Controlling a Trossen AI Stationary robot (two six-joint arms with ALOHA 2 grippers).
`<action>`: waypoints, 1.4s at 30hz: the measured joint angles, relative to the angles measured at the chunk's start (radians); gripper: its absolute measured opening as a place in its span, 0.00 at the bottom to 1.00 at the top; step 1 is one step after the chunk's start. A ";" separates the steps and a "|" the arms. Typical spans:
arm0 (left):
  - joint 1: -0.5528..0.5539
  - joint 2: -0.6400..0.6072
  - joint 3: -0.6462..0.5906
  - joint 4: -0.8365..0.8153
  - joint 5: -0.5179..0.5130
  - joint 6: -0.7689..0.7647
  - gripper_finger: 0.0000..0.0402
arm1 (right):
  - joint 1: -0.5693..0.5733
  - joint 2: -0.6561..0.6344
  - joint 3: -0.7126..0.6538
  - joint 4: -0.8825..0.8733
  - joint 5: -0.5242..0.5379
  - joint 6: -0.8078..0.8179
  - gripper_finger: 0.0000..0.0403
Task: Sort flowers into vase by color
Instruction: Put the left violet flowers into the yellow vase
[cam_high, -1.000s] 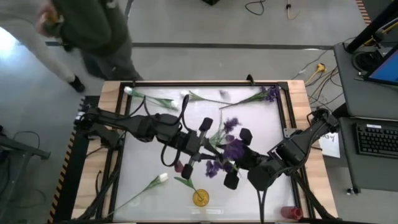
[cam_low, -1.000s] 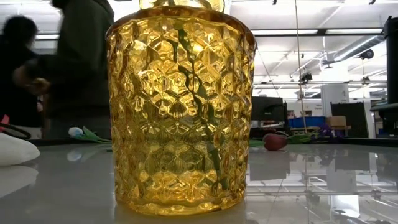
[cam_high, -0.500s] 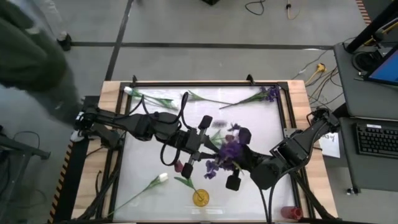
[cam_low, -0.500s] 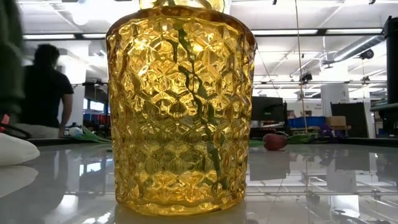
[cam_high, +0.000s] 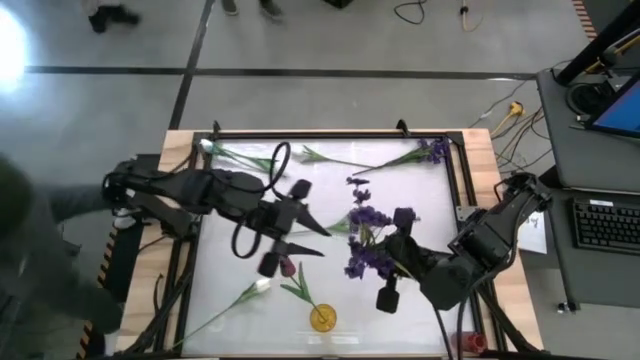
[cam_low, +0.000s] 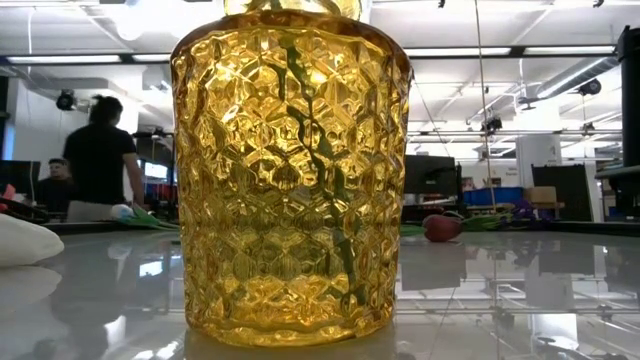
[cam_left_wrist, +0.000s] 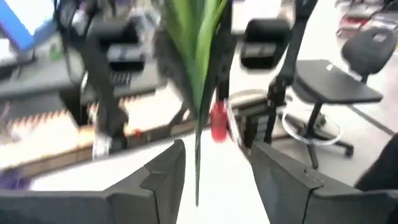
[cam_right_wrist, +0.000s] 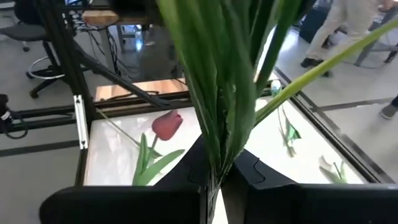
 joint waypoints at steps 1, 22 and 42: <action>-0.008 -0.012 0.000 -0.044 -0.020 -0.016 0.42 | 0.009 0.003 0.000 0.002 0.000 0.000 0.03; -0.212 -0.185 -0.010 -0.519 -0.322 -0.309 0.31 | 0.085 0.301 -0.002 0.299 0.023 0.031 0.03; -0.635 -0.085 -0.016 -0.522 -0.732 -0.785 0.31 | 0.096 0.424 -0.002 0.318 0.071 0.152 0.03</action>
